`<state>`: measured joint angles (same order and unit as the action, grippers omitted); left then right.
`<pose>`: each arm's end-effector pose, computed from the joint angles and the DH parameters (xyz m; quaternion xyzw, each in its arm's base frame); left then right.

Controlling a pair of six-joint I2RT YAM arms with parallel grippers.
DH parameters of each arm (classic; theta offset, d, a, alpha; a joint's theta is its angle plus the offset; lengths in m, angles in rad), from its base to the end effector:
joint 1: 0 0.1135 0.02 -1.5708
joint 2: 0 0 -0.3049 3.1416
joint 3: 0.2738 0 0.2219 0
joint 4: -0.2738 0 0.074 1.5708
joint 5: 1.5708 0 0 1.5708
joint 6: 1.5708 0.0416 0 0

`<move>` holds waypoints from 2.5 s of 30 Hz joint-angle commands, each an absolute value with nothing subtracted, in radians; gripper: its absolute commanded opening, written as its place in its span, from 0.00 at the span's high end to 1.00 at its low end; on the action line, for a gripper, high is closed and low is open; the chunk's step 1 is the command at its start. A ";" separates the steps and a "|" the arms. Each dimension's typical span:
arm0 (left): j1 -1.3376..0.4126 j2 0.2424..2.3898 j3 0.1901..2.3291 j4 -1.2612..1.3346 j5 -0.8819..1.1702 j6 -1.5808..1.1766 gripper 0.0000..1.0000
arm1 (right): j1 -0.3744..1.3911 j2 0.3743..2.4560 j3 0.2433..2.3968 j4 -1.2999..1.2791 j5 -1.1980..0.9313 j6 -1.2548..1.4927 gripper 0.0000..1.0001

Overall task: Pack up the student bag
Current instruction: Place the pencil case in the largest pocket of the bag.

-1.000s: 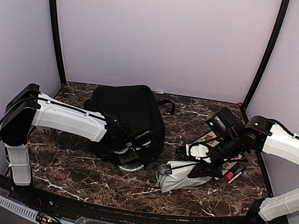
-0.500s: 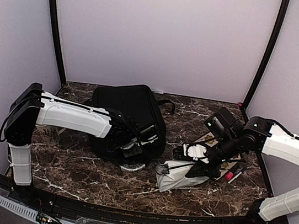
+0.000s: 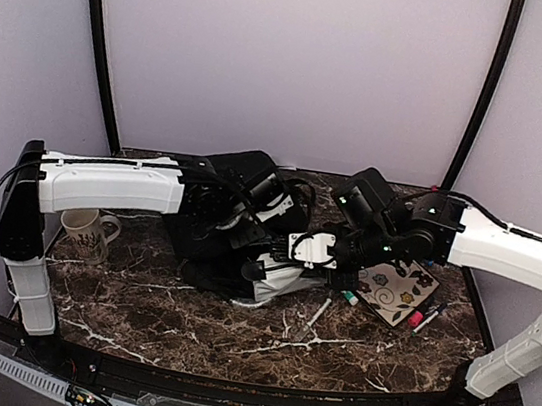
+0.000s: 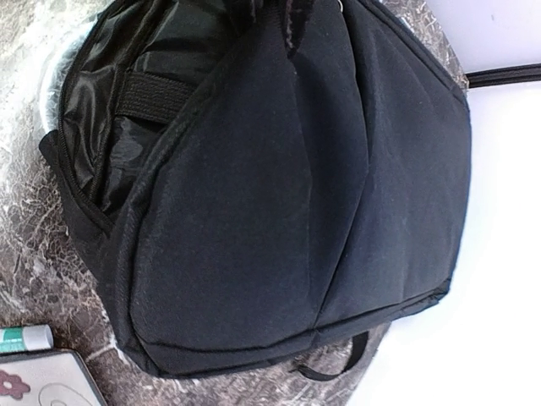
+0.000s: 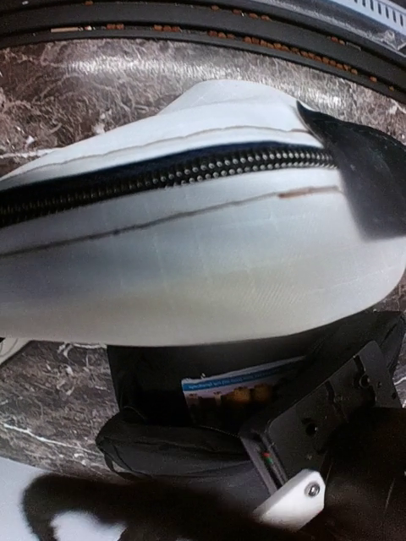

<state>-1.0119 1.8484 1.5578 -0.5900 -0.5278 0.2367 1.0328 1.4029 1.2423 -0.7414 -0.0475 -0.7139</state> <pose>0.2274 -0.3241 0.3182 0.4594 0.7887 0.1038 0.3951 0.1321 0.2253 0.3485 -0.7288 0.6005 0.0742 0.3204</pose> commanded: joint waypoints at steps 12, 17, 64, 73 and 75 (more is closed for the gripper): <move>-0.994 1.692 1.737 -0.613 -0.470 0.285 1.00 | 1.077 1.733 1.328 -0.141 0.225 -0.890 0.94; -0.994 1.666 1.743 -0.618 -0.449 0.284 1.00 | 1.076 1.817 1.298 0.063 0.307 -0.970 0.97; -0.994 1.583 1.630 -0.613 -0.314 0.221 1.00 | 1.080 2.036 1.058 0.736 0.324 -1.318 0.41; -0.987 1.583 1.559 -0.578 -0.292 0.201 1.00 | 1.215 1.817 0.923 0.505 0.343 -1.136 0.38; -0.985 1.587 1.539 -0.563 -0.278 0.194 1.00 | 1.251 1.756 0.939 0.358 0.316 -1.040 0.38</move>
